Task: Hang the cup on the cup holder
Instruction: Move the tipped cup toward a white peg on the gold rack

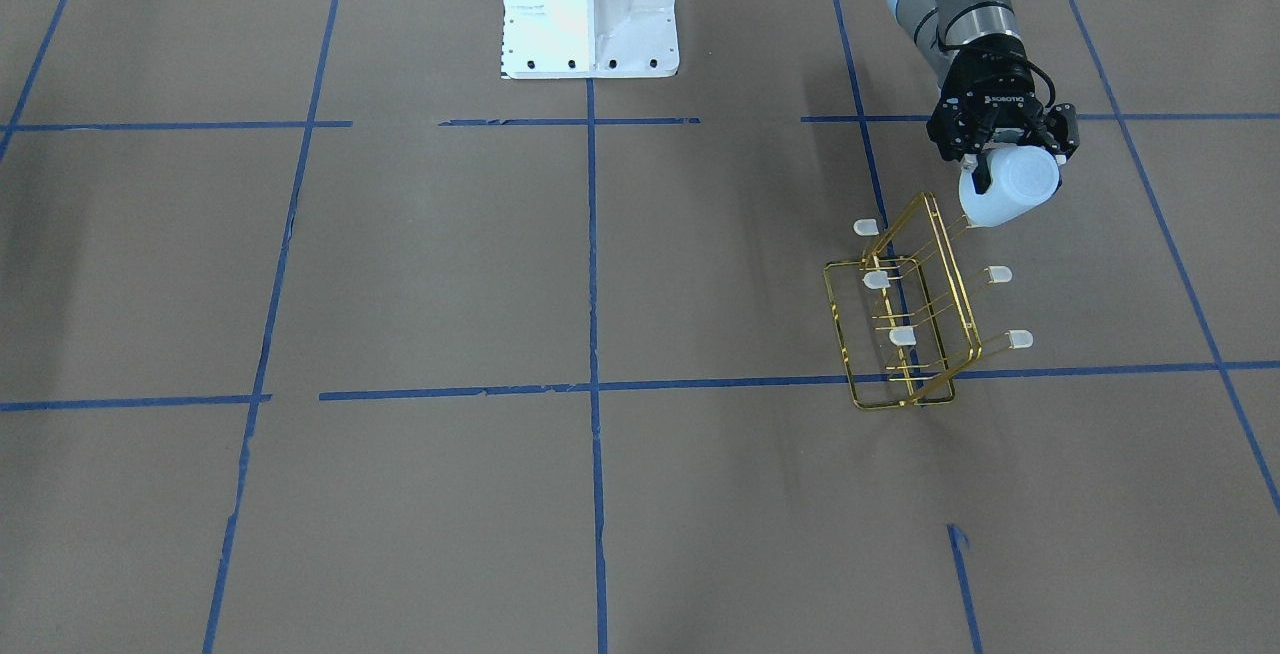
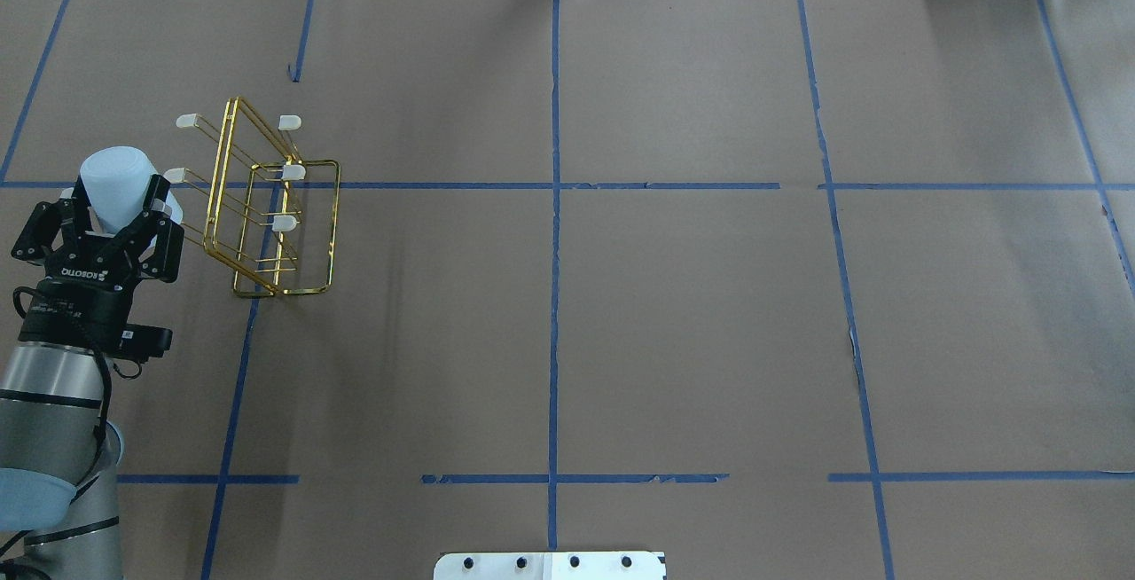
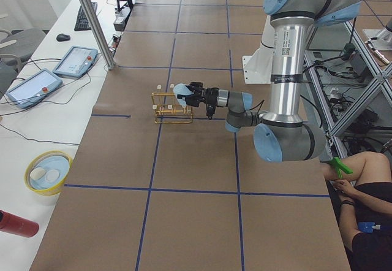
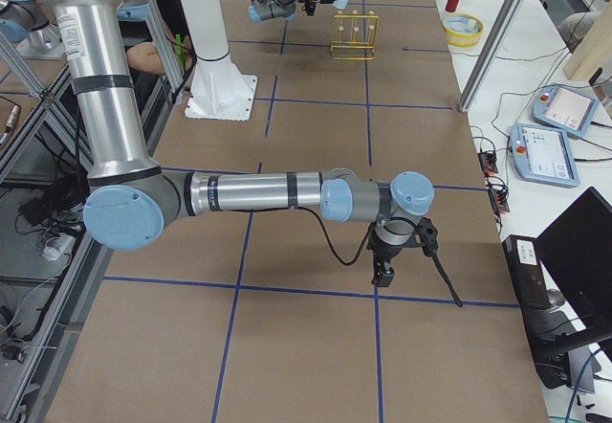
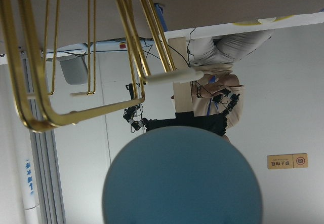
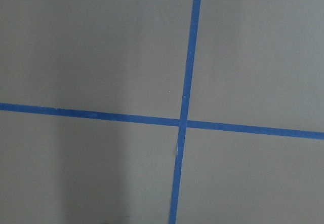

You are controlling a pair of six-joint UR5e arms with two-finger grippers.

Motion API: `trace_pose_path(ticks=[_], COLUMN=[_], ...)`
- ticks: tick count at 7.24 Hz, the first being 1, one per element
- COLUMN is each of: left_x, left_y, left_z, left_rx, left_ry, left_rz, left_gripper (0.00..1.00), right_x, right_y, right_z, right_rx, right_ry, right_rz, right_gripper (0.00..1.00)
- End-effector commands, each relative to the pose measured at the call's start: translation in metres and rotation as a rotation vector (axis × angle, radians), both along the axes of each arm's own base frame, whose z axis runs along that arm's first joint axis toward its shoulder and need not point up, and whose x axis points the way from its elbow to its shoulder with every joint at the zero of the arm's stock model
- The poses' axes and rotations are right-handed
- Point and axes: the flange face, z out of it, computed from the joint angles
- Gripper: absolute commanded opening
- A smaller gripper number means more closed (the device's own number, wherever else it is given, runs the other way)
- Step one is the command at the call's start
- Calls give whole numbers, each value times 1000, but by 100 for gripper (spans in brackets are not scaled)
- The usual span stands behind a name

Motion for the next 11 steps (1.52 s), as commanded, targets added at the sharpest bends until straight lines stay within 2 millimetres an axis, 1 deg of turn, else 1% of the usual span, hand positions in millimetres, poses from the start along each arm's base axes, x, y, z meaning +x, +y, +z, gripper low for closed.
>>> trace_pose_path(ticks=[1, 2, 3, 6, 11], left_x=[0, 0, 1, 19, 15], left_y=[-14, -18, -19, -21, -28], left_z=[0, 8, 10, 1, 9], left_rx=[13, 12, 11, 19, 26], left_ry=[-9, -26, -33, -16, -38], left_rz=[0, 0, 4, 15, 29], left_gripper=[0, 0, 0, 0, 0], right_x=[0, 0, 0, 0, 0], right_y=[0, 0, 0, 0, 0], right_z=[0, 0, 0, 0, 0], right_rx=[1, 1, 0, 0, 0], right_ry=[0, 0, 0, 0, 0], right_rz=[0, 0, 0, 0, 0], right_gripper=[100, 100, 100, 100, 100])
